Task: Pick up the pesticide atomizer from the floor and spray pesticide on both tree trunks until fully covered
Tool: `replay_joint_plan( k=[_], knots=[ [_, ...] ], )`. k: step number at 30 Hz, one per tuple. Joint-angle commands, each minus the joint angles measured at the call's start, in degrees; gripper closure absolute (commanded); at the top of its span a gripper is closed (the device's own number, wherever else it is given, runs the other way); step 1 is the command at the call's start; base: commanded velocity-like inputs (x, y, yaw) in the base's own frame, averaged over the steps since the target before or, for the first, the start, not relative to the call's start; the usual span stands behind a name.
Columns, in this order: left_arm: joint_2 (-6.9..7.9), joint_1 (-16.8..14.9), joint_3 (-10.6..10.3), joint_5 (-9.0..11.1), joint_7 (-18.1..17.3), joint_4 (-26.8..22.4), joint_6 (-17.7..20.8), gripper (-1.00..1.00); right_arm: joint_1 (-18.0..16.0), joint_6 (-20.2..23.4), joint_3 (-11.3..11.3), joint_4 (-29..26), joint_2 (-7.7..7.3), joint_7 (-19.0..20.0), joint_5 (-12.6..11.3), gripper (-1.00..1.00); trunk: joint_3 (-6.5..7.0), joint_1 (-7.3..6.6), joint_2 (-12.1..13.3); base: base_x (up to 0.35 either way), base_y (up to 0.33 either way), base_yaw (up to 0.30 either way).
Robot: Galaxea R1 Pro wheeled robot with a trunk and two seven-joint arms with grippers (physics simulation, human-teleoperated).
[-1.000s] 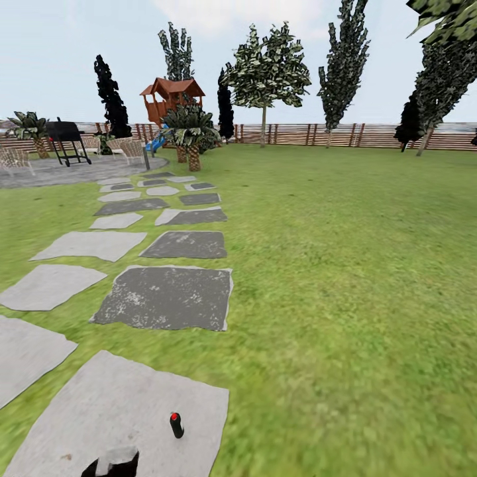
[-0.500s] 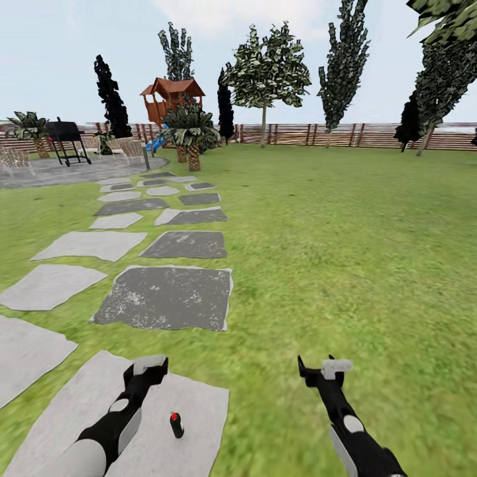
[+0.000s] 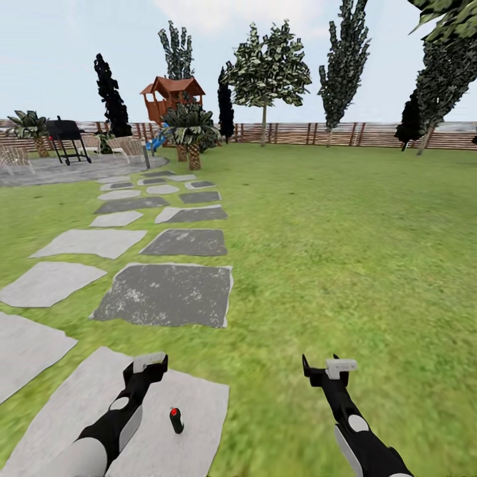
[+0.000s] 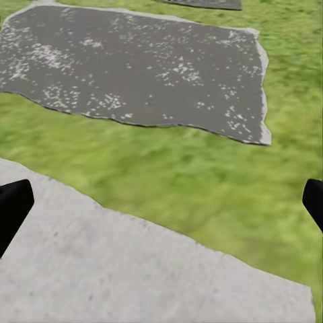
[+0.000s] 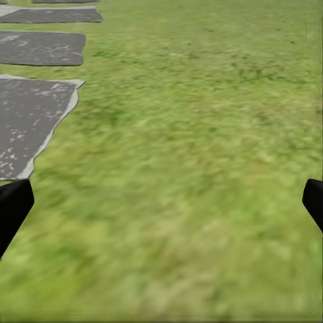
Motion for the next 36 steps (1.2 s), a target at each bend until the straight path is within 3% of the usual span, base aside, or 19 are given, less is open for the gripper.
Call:
replay_joint_plan(
  k=[1, 25, 36],
  knots=[
    [-0.05, -0.03, 0.0, 0.0, 0.01, -0.06, 0.0, -1.0, 0.0, 0.0, -0.02, -0.01, 0.0, -0.01, 0.0, -1.0, -0.25, 0.23, -0.42, 0.0, 0.0, 0.038],
    [-0.18, -0.1, 0.1, 0.0, 0.03, 0.1, 0.09, -1.0, 0.0, 0.08, -0.14, -0.2, 0.0, -0.02, -0.09, -1.0, -6.6, 5.5, -10.04, 0.0, 0.0, 0.069],
    [-0.18, -0.1, 0.1, 0.0, 0.03, 0.26, 0.09, -1.0, 0.0, 0.08, -0.14, -0.29, -0.01, -0.02, -0.09, -1.0, -10.05, 5.78, -10.19, 0.0, 0.0, 0.0]
  ],
)
